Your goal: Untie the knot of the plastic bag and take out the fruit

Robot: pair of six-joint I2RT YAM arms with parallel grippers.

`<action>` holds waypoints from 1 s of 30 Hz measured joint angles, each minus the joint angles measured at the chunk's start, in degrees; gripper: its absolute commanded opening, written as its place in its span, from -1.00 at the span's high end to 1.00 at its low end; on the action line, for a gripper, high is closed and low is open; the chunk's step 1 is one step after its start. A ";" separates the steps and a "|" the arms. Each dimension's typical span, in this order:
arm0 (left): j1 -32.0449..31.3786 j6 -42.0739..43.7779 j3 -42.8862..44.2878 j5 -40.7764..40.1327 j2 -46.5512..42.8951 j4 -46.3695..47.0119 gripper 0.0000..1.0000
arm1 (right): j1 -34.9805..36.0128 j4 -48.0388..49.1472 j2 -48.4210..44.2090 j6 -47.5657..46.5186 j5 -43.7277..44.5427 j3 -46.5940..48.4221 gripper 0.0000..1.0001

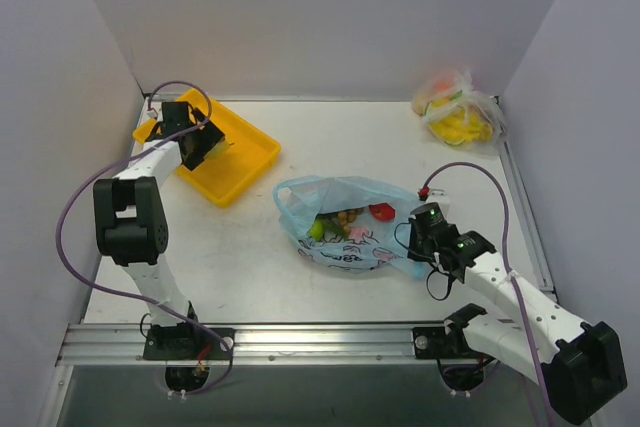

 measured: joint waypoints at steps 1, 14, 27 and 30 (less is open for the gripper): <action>0.35 -0.13 0.87 0.11 0.76 -0.22 -0.95 | 0.00 0.00 0.13 0.00 0.02 0.02 0.79; 0.20 0.68 0.24 0.48 -5.27 -2.25 -0.95 | 0.00 0.00 0.13 -0.61 0.02 0.15 0.62; -33.73 15.02 -9.27 -6.14 -34.40 -7.76 -0.94 | -0.04 -0.02 -2.45 -0.59 -0.07 0.15 0.64; -43.87 16.11 -11.02 -10.12 -36.65 -10.56 -0.93 | -0.04 -0.02 -3.02 -0.50 -0.07 0.15 0.64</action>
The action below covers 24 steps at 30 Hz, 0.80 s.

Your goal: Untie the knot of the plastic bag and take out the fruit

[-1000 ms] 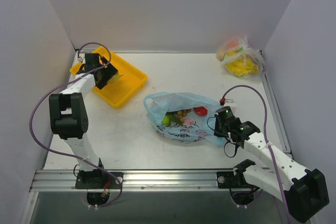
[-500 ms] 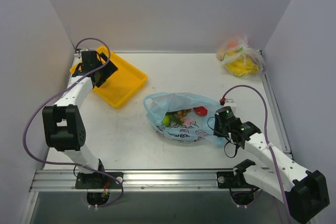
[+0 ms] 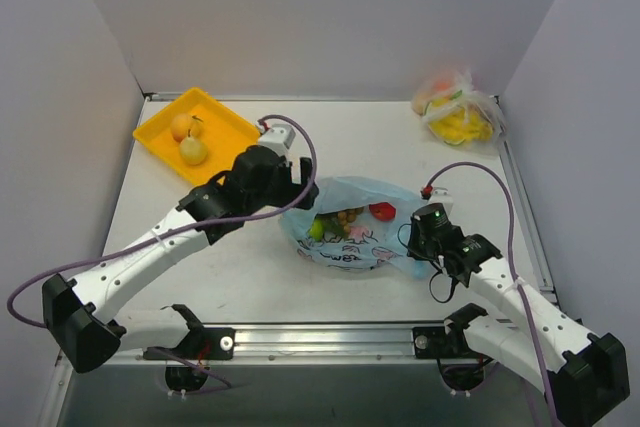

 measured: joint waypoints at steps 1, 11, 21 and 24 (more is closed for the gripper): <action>-2.97 0.22 -0.13 -1.05 -0.04 -1.18 -0.94 | 0.00 0.00 -0.11 0.15 -0.02 0.00 0.64; -21.40 5.46 3.89 -9.73 11.41 -8.61 -0.88 | 0.02 -0.07 -2.36 1.27 -1.01 0.00 0.64; -22.25 13.49 10.21 -12.87 28.09 -10.91 -0.82 | 0.02 -0.68 -3.15 2.08 -1.14 0.00 0.64; -22.23 15.43 11.19 -14.88 30.73 -10.95 -0.80 | 0.00 -0.90 -3.17 2.14 -1.14 0.00 0.64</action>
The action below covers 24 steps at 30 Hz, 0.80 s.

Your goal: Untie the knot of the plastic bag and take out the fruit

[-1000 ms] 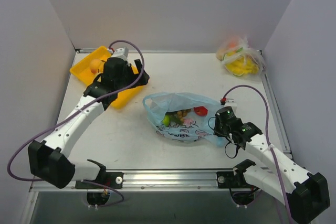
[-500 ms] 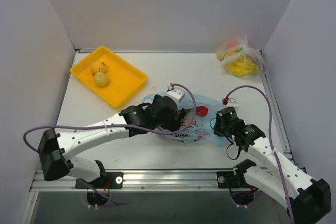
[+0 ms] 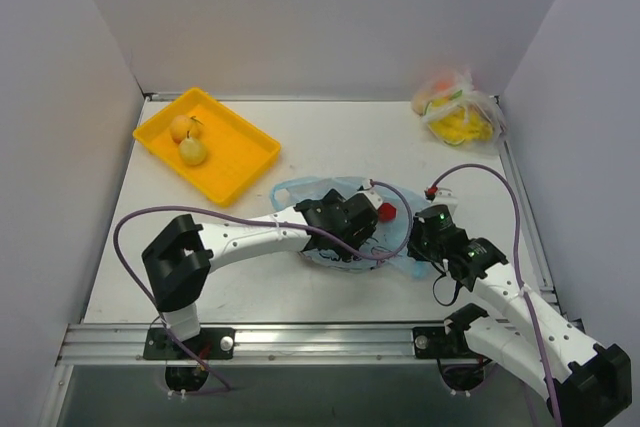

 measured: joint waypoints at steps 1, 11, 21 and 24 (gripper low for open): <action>0.07 0.33 0.20 -0.50 0.61 -0.04 -0.79 | 0.02 -0.02 0.00 0.02 0.00 0.00 0.64; 2.84 1.86 0.42 -3.76 3.72 -0.15 -0.79 | 0.02 -0.02 -0.20 0.13 0.02 0.00 0.64; 4.74 0.90 -1.40 -4.90 1.38 -0.15 -0.80 | 0.02 -0.02 -0.22 0.15 0.00 0.00 0.64; 5.14 0.22 -2.62 -5.01 -0.35 -0.09 -0.81 | 0.02 -0.02 -0.20 0.15 0.00 0.00 0.64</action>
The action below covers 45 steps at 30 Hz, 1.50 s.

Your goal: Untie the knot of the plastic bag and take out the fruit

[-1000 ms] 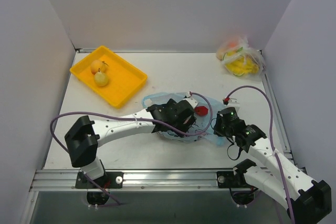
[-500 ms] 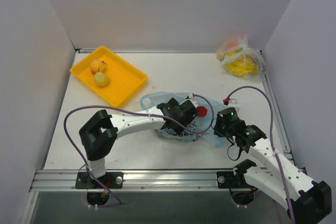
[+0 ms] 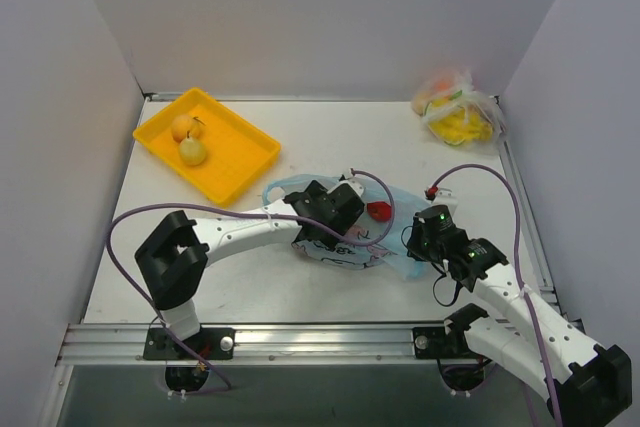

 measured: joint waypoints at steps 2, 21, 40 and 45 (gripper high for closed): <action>0.57 -0.28 -0.52 0.07 -0.87 0.09 -0.81 | 0.00 0.00 -0.02 0.00 0.00 0.00 0.64; 7.43 -7.63 -8.37 8.66 -1.38 5.14 -0.95 | 0.00 -0.13 -0.17 0.00 -0.37 0.00 0.63; 8.61 -19.39 -17.44 11.19 -7.45 14.82 -0.95 | 0.00 -0.44 -0.28 0.00 -0.39 -0.02 0.61; 8.79 -21.99 -18.27 9.79 -12.76 17.86 -0.95 | 0.00 -0.52 -0.39 0.00 -0.39 -0.02 0.61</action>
